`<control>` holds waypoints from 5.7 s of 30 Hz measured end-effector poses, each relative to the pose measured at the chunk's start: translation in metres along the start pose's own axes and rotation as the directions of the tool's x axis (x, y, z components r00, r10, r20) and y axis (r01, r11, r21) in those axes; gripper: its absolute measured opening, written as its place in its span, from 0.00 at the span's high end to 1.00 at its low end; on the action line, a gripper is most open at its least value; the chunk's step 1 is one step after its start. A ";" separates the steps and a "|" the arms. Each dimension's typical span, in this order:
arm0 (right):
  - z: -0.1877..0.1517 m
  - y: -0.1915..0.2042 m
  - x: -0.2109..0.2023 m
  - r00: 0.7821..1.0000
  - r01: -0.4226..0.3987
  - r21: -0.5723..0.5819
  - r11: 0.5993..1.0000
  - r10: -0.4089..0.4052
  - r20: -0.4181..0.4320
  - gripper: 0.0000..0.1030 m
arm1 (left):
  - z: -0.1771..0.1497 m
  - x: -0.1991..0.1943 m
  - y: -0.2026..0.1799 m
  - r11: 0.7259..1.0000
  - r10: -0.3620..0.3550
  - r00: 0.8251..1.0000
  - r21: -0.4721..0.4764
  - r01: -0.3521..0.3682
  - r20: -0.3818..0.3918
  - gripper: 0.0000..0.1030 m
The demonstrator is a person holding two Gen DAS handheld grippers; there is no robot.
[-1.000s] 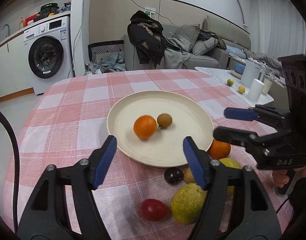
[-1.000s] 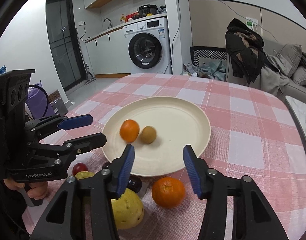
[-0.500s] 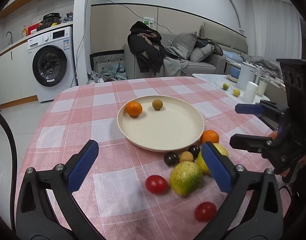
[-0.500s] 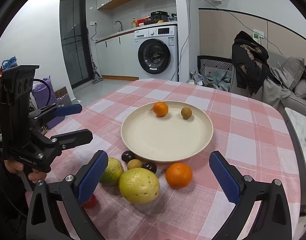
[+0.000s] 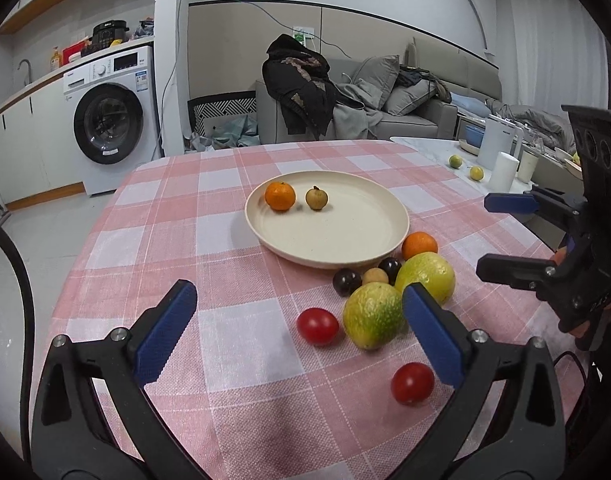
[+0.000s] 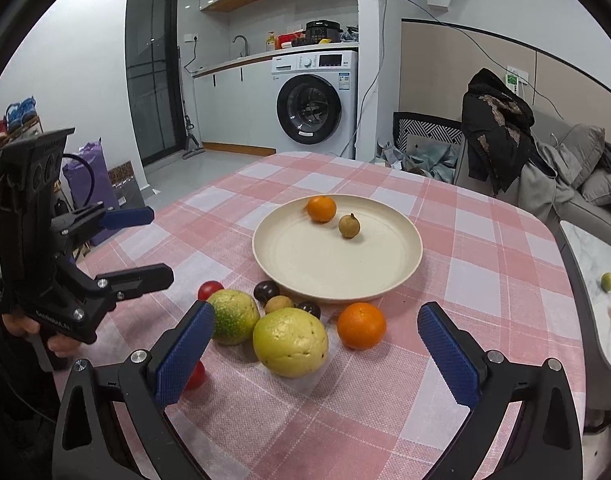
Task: Organize fruits
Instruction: 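Lift both tools away from the plate toward the remaining fruit, then grasp the green-yellow citrus with the left tool while the right tool grasps the yellow grapefruit, then carry both citrus fruits onto the cream plate and open both tools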
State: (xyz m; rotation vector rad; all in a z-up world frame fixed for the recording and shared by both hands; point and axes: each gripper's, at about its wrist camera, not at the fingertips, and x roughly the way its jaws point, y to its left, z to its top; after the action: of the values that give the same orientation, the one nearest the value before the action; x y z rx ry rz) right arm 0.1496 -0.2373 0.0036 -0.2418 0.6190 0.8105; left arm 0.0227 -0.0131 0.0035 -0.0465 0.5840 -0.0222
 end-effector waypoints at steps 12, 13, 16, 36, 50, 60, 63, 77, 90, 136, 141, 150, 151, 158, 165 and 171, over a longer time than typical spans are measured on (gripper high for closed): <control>-0.013 -0.005 0.018 0.992 -0.044 0.071 0.996 0.052 -0.113 0.00 | -0.014 0.012 0.013 0.999 -0.010 0.998 -0.043 0.007 -0.066 0.01; -0.014 -0.004 0.020 0.991 -0.044 0.070 0.997 0.052 -0.121 0.00 | -0.015 0.013 0.012 0.999 -0.011 0.997 -0.041 0.008 -0.071 0.01; -0.017 -0.004 0.024 0.988 -0.041 0.070 0.997 0.051 -0.143 0.00 | -0.016 0.017 0.010 1.000 -0.007 0.996 -0.030 0.004 -0.085 0.01; -0.024 -0.002 0.056 0.965 -0.083 0.125 0.989 0.111 -0.237 0.20 | -0.016 0.030 0.005 1.000 -0.011 0.992 -0.008 0.010 -0.127 0.01; -0.021 0.006 0.069 0.961 -0.075 0.104 0.992 0.099 -0.256 0.44 | -0.019 0.038 -0.005 0.998 -0.063 0.984 0.021 0.067 -0.165 0.01; -0.023 0.009 0.060 0.967 -0.100 0.086 0.991 0.117 -0.228 0.45 | -0.013 0.043 -0.013 0.995 -0.085 0.980 0.031 0.092 -0.178 0.01; -0.025 0.007 0.052 0.970 -0.105 0.094 0.990 0.122 -0.209 0.45 | -0.010 0.046 -0.015 0.994 -0.089 0.980 0.040 0.097 -0.177 0.01; -0.027 -0.003 0.040 0.975 -0.097 0.127 0.987 0.120 -0.187 0.45 | -0.002 0.059 -0.053 0.967 -0.162 0.962 0.158 0.199 -0.221 0.44; -0.027 -0.004 0.039 0.975 -0.095 0.133 0.986 0.119 -0.186 0.45 | -0.003 0.077 -0.058 0.969 -0.123 0.957 0.175 0.173 -0.264 0.55; 0.015 -0.032 0.009 0.999 -0.045 0.159 0.986 0.042 0.020 0.45 | 0.055 0.035 -0.036 0.992 -0.100 0.995 0.079 0.101 -0.014 0.55; 0.026 -0.032 0.011 0.999 -0.037 0.138 0.990 0.034 0.028 0.45 | 0.061 0.040 -0.033 0.993 -0.087 0.996 0.075 0.087 -0.002 0.55; 0.042 -0.034 0.021 0.999 -0.039 0.132 0.991 0.035 0.033 0.45 | 0.065 0.060 -0.026 0.996 -0.066 0.998 0.054 0.066 -0.006 0.55; 0.043 -0.034 0.023 0.999 -0.039 0.134 0.990 0.035 0.031 0.45 | 0.065 0.061 -0.026 0.996 -0.064 0.998 0.054 0.064 -0.006 0.55; 0.042 -0.039 0.047 0.999 -0.031 0.150 0.988 0.033 -0.010 0.45 | 0.064 0.080 -0.018 0.997 -0.069 0.998 0.019 0.069 -0.007 0.55; 0.033 -0.045 0.072 0.998 -0.014 0.185 0.983 0.025 -0.058 0.45 | 0.060 0.097 -0.006 0.998 -0.065 0.998 -0.008 0.065 -0.027 0.55; 0.026 -0.051 0.081 0.997 -0.002 0.200 0.980 0.018 -0.080 0.45 | 0.055 0.108 -0.004 0.999 -0.048 0.998 0.002 0.048 -0.042 0.55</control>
State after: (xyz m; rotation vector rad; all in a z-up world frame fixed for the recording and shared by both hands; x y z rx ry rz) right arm 0.2405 -0.2115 -0.0257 -0.0883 0.7744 0.7447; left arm 0.1430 -0.0186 -0.0094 -0.0573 0.6251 -0.0713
